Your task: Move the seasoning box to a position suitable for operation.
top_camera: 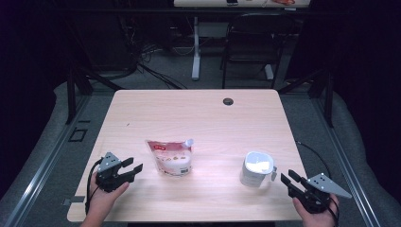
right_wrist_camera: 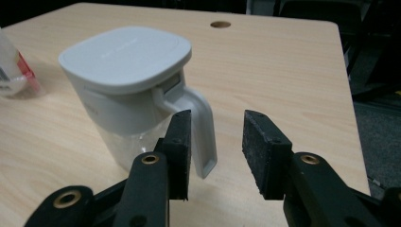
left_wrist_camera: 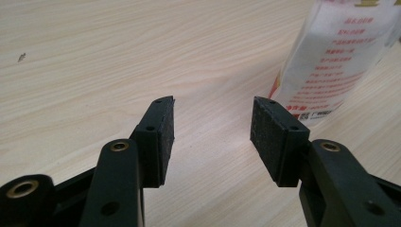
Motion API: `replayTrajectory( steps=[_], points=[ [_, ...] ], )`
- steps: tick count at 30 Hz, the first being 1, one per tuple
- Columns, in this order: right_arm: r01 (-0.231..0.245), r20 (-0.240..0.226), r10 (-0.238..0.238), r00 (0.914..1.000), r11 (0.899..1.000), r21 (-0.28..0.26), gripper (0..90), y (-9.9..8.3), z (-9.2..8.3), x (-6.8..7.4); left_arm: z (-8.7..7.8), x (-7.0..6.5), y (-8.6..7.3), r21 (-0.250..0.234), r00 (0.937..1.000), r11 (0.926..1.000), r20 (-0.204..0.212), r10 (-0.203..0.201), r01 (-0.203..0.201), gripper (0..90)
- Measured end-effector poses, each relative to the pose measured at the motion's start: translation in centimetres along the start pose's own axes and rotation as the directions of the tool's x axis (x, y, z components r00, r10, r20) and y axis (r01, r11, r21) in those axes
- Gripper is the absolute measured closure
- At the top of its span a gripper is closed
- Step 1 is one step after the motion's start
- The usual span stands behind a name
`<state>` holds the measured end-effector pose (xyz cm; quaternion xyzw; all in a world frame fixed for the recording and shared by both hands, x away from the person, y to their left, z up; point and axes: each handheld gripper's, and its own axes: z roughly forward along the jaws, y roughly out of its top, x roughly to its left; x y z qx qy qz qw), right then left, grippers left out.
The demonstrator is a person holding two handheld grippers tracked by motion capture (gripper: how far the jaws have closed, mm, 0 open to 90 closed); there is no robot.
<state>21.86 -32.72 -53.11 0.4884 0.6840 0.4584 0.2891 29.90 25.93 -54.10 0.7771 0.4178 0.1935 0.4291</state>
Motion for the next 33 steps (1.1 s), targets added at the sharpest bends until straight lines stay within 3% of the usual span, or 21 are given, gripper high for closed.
replayTrajectory(
  steps=[4,8,10,13,16,25,28,33],
  points=[
    [0.036,0.012,-0.037,0.9993,0.998,0.049,63.1,-0.3,0.3,0.6,0.2,0.2,0.0,0.009,0.9997,0.9997,0.009,-0.025,0.025,50.2],
    [0.079,0.014,-0.080,0.9967,0.996,0.050,60.7,-0.3,0.4,1.3,0.2,0.3,-0.1,0.009,0.9994,0.9994,0.006,-0.034,0.034,50.4],
    [0.093,0.037,-0.095,0.9947,0.994,0.053,58.5,-0.3,0.3,1.5,0.2,0.4,-0.1,0.010,0.9989,0.9989,0.011,-0.045,0.045,50.4],
    [0.071,0.048,-0.074,0.9961,0.996,0.060,56.9,-0.3,0.3,1.4,0.2,0.4,-0.2,0.003,0.9985,0.9986,0.008,-0.054,0.054,50.5],
    [0.054,0.034,-0.056,0.9979,0.997,0.055,61.2,-0.2,0.3,1.4,0.1,0.4,-0.3,0.003,0.9983,0.9983,0.003,-0.058,0.058,50.7],
    [0.073,0.012,-0.075,0.9971,0.992,0.101,61.6,-0.4,1.8,1.5,0.0,0.2,-0.4,-0.002,0.9984,0.9984,0.005,-0.057,0.057,51.2],
    [0.095,0.017,-0.097,0.9951,0.989,0.109,61.2,-0.3,2.6,1.9,-0.1,0.1,-0.5,-0.005,0.9982,0.9985,0.024,-0.055,0.055,53.2],
    [0.112,0.027,-0.117,0.9928,0.984,0.136,68.8,0.0,3.5,2.4,-0.3,0.2,-0.6,-0.003,0.9976,0.9978,0.024,-0.066,0.066,55.8]
  ],
)
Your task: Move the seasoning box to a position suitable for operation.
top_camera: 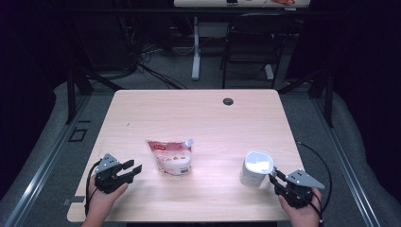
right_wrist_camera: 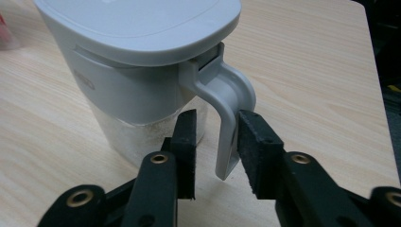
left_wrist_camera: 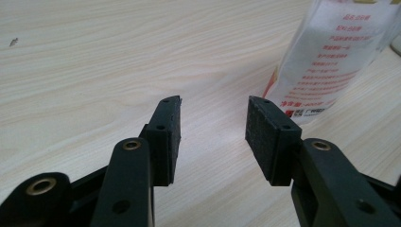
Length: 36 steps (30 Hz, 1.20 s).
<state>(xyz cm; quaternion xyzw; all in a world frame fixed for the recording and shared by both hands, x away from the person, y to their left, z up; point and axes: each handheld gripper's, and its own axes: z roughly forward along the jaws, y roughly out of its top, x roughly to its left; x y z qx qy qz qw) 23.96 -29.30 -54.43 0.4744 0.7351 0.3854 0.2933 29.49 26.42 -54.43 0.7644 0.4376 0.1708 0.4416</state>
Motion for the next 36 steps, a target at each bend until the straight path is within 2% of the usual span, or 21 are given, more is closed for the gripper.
replayTrajectory(
  steps=[2,7,13,18,23,29,36],
  points=[
    [0.014,0.019,-0.015,0.9997,1.000,0.007,70.2,0.1,0.2,0.1,-0.1,0.1,-0.1,0.003,1.0000,1.0000,-0.005,0.000,0.000,56.2],
    [0.007,0.032,-0.007,0.9995,1.000,0.003,75.0,0.2,0.4,-0.1,-0.4,0.3,-0.2,-0.001,0.9998,0.9999,-0.015,-0.016,0.016,56.3],
    [0.019,0.042,-0.019,0.9989,1.000,0.007,74.8,0.4,0.7,0.0,-0.6,0.4,-0.4,-0.003,0.9996,0.9998,-0.017,-0.021,0.021,56.2],
    [-0.006,0.048,0.006,0.9988,1.000,-0.006,80.7,0.6,1.2,-0.2,-0.6,0.5,-0.4,-0.006,0.9994,0.9997,-0.022,-0.025,0.025,56.2],
    [-0.022,0.036,0.023,0.9991,1.000,-0.013,82.6,0.8,1.5,-0.4,-0.7,0.5,-0.5,-0.003,0.9993,0.9996,-0.024,-0.030,0.030,56.1],
    [-0.008,0.035,0.009,0.9993,1.000,-0.015,83.0,1.0,2.0,-0.4,-0.7,0.6,-0.5,-0.003,0.9990,0.9994,-0.028,-0.034,0.034,56.1],
    [-0.001,0.012,0.001,0.9999,1.000,-0.024,83.3,1.4,2.8,-0.3,-0.6,0.6,-0.5,-0.005,0.9990,0.9993,-0.025,-0.037,0.037,56.0]
  ],
)
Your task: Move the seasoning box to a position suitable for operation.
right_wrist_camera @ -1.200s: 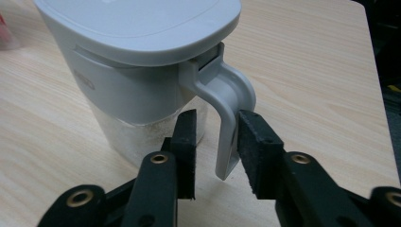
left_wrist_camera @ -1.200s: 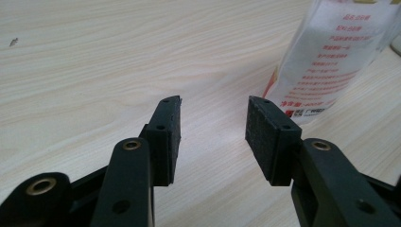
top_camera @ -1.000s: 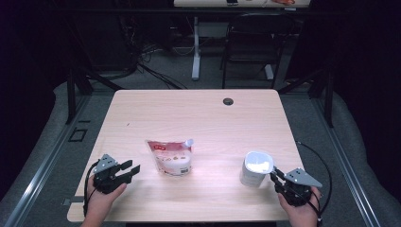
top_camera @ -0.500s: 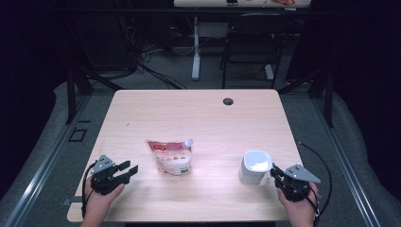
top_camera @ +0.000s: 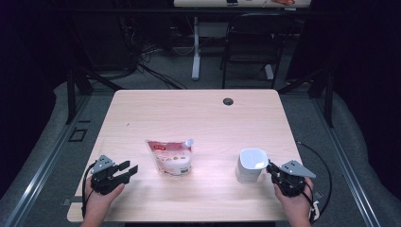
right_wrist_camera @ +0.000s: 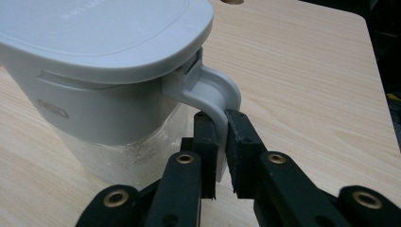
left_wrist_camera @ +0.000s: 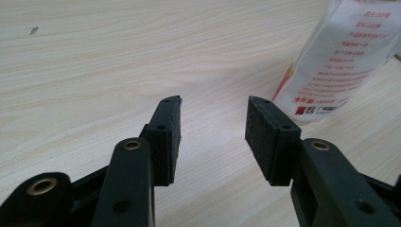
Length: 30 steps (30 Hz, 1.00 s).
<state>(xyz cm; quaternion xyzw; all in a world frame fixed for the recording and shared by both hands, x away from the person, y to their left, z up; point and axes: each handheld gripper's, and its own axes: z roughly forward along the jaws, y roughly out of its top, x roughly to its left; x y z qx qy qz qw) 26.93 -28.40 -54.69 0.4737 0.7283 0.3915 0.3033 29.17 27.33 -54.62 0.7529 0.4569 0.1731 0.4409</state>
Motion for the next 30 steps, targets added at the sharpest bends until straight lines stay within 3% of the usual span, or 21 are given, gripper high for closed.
replayTrajectory(
  steps=[17,19,22,24,30],
  points=[
    [0.049,-0.107,-0.050,0.9930,0.999,-0.018,82.6,1.1,2.0,0.5,0.2,-0.1,0.0,0.006,1.0000,1.0000,-0.009,0.003,-0.003,55.2],
    [0.047,-0.102,-0.049,0.9935,0.999,-0.026,78.5,1.2,2.1,0.6,0.2,-0.1,0.0,0.008,1.0000,1.0000,-0.008,0.005,-0.005,55.2],
    [0.059,-0.060,-0.061,0.9964,0.998,-0.021,73.6,1.3,2.2,0.8,0.1,-0.1,-0.1,0.008,0.9999,0.9999,-0.008,0.006,-0.006,55.0],
    [0.048,-0.050,-0.050,0.9975,0.998,-0.026,71.9,1.3,2.3,0.7,0.1,0.0,0.0,0.015,1.0000,0.9999,-0.005,0.006,-0.006,54.9],
    [-0.009,-0.078,0.006,0.9969,0.999,-0.031,70.1,1.5,3.0,0.2,0.2,-0.1,0.0,0.006,1.0000,1.0000,-0.005,0.006,-0.006,54.8]
  ],
)
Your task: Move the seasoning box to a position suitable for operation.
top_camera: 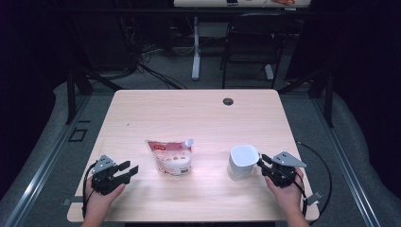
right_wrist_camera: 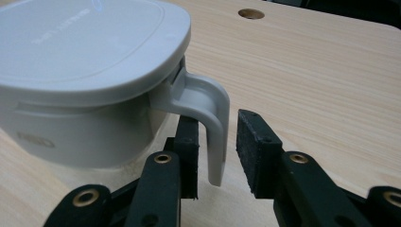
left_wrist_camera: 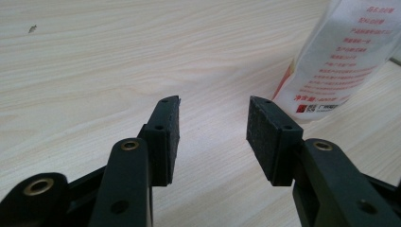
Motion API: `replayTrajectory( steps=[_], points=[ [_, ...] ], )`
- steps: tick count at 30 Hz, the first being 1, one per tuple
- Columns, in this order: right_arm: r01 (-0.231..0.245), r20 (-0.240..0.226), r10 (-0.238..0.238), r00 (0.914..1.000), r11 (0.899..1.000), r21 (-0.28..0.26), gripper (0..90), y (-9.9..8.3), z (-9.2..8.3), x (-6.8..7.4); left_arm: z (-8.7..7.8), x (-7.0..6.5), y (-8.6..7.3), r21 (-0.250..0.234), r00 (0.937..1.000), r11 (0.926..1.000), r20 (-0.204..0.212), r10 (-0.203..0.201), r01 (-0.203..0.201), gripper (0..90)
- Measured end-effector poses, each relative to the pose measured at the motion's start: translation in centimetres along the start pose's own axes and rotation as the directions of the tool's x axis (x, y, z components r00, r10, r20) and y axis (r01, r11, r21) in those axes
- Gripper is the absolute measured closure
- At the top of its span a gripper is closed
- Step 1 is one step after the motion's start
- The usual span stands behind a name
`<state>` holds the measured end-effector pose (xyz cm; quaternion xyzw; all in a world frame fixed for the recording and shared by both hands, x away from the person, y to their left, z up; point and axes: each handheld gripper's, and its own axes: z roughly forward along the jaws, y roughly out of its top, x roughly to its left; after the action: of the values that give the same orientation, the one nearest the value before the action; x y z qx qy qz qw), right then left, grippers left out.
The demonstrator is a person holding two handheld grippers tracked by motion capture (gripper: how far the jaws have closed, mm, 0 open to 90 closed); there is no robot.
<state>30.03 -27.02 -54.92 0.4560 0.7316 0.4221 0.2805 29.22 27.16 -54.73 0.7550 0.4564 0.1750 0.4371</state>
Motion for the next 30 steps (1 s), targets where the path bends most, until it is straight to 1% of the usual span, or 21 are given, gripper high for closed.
replayTrajectory(
  steps=[3,5,6,8,11,12,14,18,20,23,24,25,27,29,30],
  points=[
    [-0.003,0.005,0.003,1.0000,1.000,0.002,68.0,0.2,0.4,0.0,0.0,0.0,0.0,0.002,1.0000,1.0000,0.001,0.001,-0.001,54.8],
    [0.005,0.008,-0.005,1.0000,1.000,0.001,65.8,0.2,0.4,0.1,0.0,0.0,0.0,0.003,1.0000,1.0000,0.001,0.001,-0.001,54.8],
    [0.008,0.013,-0.008,0.9999,1.000,0.000,65.4,0.2,0.2,0.1,-0.1,0.1,0.0,0.006,1.0000,1.0000,0.001,0.001,-0.001,54.8],
    [0.012,0.022,-0.012,0.9997,1.000,-0.007,64.4,0.2,-0.1,0.1,-0.1,0.1,-0.1,-0.004,1.0000,1.0000,-0.001,-0.005,0.004,54.8],
    [0.007,0.013,-0.007,0.9999,1.000,-0.011,61.1,0.0,-0.7,0.0,-0.3,0.1,-0.1,-0.005,1.0000,1.0000,-0.001,-0.004,0.004,54.7],
    [0.010,0.012,-0.010,0.9999,1.000,-0.004,60.4,0.0,-0.8,0.0,-0.3,0.1,-0.1,-0.005,1.0000,1.0000,-0.001,-0.004,0.004,54.7],
    [0.023,0.032,-0.023,0.9992,1.000,0.007,58.2,-0.1,-1.2,-0.1,-0.3,0.1,0.0,-0.006,1.0000,1.0000,-0.002,-0.001,0.001,54.7],
    [0.013,0.055,-0.014,0.9984,1.000,0.008,56.9,-0.2,-2.1,-0.4,-0.3,0.1,0.0,-0.009,1.0000,1.0000,0.000,-0.001,0.001,54.7],
    [0.001,0.060,0.000,0.9982,1.000,-0.003,56.4,-0.1,-2.5,-0.6,-0.3,0.1,0.0,-0.007,1.0000,1.0000,0.000,-0.004,0.004,54.7],
    [-0.009,0.055,0.009,0.9985,1.000,-0.012,56.0,-0.1,-2.8,-0.8,-0.3,0.1,0.0,-0.007,1.0000,1.0000,0.000,-0.004,0.004,54.7],
    [-0.017,0.060,0.019,0.9980,0.999,-0.030,54.6,0.0,-3.0,-0.9,-0.3,0.1,0.0,-0.006,1.0000,1.0000,-0.001,-0.004,0.004,54.7],
    [-0.011,0.074,0.014,0.9972,0.999,-0.036,53.3,0.0,-3.1,-1.0,-0.3,0.1,0.0,-0.008,1.0000,1.0000,0.000,-0.004,0.004,54.7],
    [-0.014,0.090,0.019,0.9958,0.998,-0.054,50.0,0.0,-3.1,-1.1,-0.3,0.1,0.0,-0.008,1.0000,1.0000,0.001,-0.004,0.004,54.7],
    [-0.031,0.095,0.038,0.9948,0.996,-0.080,45.6,0.1,-3.2,-1.2,-0.3,0.1,0.0,-0.007,1.0000,1.0000,0.002,-0.005,0.005,54.7],
    [-0.048,0.098,0.056,0.9936,0.995,-0.088,45.5,0.1,-3.3,-1.2,-0.3,0.1,0.0,-0.006,1.0000,1.0000,0.001,0.000,0.000,54.7]
  ],
)
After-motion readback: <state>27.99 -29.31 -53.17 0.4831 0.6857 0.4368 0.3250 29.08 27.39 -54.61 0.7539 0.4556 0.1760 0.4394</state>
